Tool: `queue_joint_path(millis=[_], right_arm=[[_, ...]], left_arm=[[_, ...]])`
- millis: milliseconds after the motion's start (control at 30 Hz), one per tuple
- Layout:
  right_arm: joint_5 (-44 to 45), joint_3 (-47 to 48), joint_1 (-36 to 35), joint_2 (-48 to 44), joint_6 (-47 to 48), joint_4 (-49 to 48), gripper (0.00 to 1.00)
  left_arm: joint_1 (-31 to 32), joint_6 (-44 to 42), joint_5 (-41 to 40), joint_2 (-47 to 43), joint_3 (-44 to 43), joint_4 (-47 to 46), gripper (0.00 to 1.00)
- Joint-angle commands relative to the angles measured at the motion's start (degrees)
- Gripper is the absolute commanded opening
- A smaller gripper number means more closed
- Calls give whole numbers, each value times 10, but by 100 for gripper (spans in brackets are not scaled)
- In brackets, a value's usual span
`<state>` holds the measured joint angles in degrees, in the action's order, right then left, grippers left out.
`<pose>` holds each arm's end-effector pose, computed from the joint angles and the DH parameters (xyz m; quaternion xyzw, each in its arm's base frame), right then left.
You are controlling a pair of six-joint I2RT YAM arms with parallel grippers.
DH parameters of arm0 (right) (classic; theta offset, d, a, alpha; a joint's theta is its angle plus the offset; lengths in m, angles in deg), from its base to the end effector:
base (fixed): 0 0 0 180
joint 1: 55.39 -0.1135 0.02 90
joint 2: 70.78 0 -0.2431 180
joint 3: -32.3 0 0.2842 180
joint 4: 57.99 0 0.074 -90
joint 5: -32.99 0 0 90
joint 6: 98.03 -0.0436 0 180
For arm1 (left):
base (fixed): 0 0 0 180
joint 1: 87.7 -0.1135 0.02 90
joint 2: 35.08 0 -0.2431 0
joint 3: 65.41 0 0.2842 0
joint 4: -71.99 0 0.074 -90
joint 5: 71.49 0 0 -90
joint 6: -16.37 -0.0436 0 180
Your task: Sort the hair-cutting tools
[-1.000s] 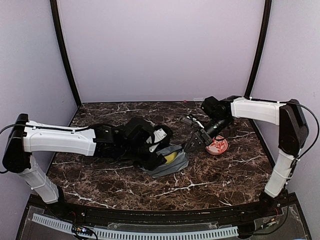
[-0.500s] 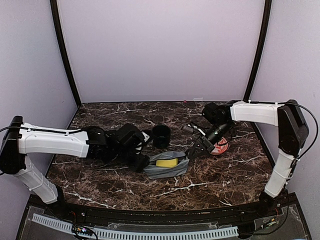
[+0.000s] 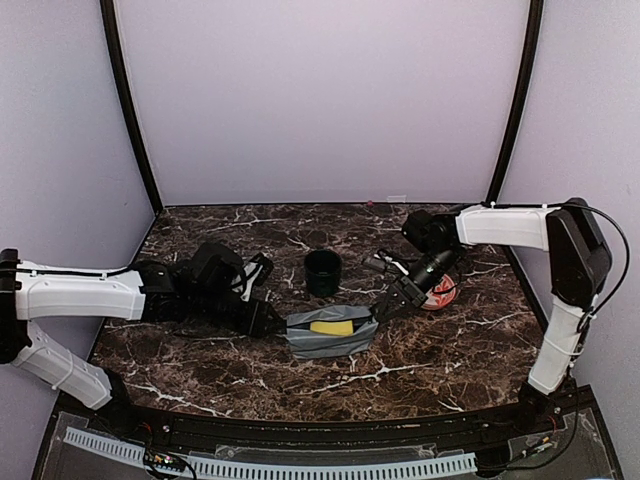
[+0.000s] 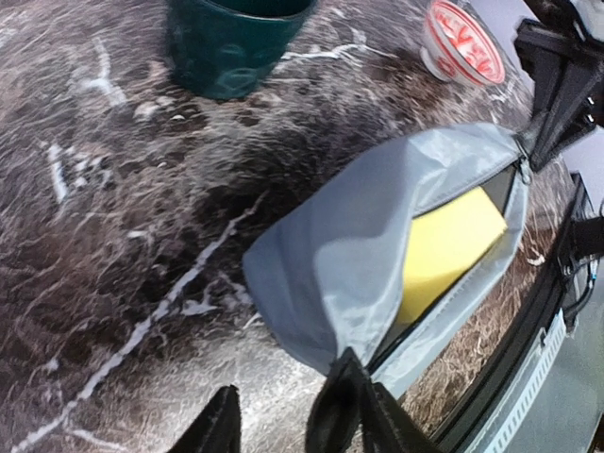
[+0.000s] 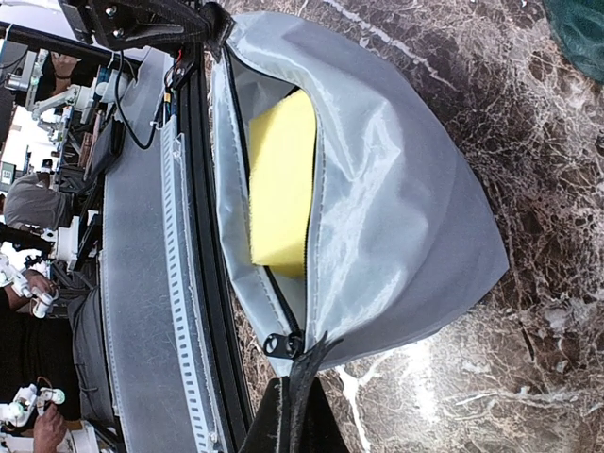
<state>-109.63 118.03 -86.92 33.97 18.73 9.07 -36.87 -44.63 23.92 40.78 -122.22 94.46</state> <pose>0.2866 0.2165 0.1557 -0.4496 0.7751 0.4439 0.0122 0.1971 -0.2485 0.1786 0.1915 0.8907 -0.2961 0.2869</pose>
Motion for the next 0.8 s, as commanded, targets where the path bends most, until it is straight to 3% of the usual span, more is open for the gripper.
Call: queue_joint_path(millis=[0,133,300,433,767], right_arm=[[-9,11,2,4,5,-7,0],[-16,14,6,4,13,0,0],[-109,21,77,0,43,30,0],[-124,12,122,3,36,22,0],[-127,0,69,-7,8,1,0]], left_arm=[[-9,10,71,18,5,-41,37],[-15,5,108,21,0,-47,1],[-22,2,44,-58,34,-31,0],[-37,19,18,-129,94,-42,0],[-39,18,37,-136,73,7,0]])
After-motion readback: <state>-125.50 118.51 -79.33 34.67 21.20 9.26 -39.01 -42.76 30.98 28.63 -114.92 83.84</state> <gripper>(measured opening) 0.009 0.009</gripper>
